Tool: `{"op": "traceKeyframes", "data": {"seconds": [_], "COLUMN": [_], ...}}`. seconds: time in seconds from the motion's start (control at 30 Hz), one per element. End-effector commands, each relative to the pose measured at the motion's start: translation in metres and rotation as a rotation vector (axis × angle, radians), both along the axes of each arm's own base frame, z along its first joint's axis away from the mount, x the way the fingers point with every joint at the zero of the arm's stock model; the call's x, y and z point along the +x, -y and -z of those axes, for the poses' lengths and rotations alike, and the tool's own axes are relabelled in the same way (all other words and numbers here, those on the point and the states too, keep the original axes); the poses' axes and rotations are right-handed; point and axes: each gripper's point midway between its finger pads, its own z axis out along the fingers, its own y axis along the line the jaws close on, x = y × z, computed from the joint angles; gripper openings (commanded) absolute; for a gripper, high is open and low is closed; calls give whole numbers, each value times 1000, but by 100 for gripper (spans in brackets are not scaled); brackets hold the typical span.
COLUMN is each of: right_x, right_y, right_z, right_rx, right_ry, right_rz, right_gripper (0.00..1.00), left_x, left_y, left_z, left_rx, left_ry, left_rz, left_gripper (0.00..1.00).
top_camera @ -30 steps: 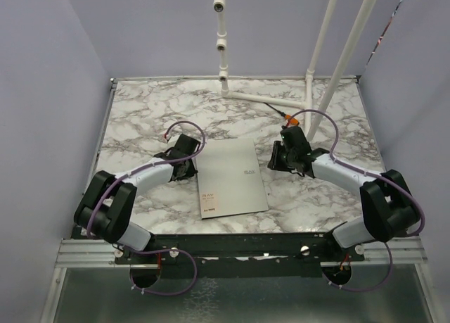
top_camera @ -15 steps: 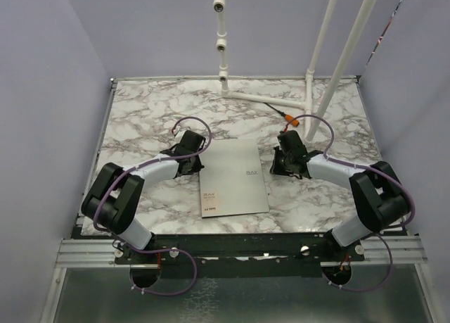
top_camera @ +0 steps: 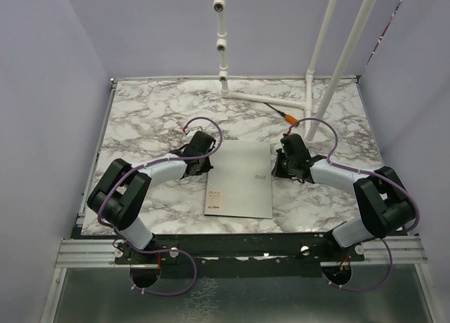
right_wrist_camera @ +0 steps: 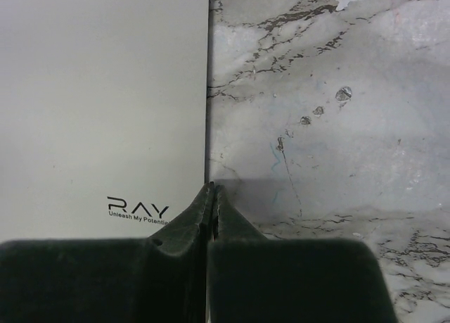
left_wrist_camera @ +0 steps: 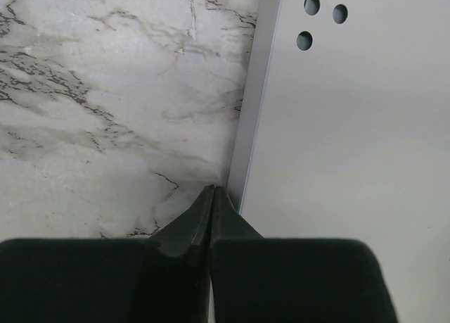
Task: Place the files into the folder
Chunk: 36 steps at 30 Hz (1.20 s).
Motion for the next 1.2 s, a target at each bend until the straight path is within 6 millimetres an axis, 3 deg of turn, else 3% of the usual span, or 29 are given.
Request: {"op": "traceKeyframes", "data": {"seconds": [0.0, 0.33, 0.83, 0.97, 1.17], "right_x": [-17, -10, -5, 0, 7], "right_y": [10, 10, 20, 27, 39], "right_z": [11, 6, -13, -31, -72], "right_rx": [-30, -46, -88, -119, -151], "right_ry": [-54, -49, -9, 31, 123], "right_rz": [13, 23, 47, 63, 93], "right_gripper": [1, 1, 1, 8, 33], "left_x": [-49, -63, -52, -43, -31], "left_y": [-5, 10, 3, -7, -22], "left_z": [36, 34, 17, -2, -41], "left_rx": [46, 21, 57, 76, 85], "left_ry": [-184, -187, -128, -84, -10], "left_rz": [58, 89, 80, 53, 19], "left_gripper": [0, 0, 0, 15, 35]}}
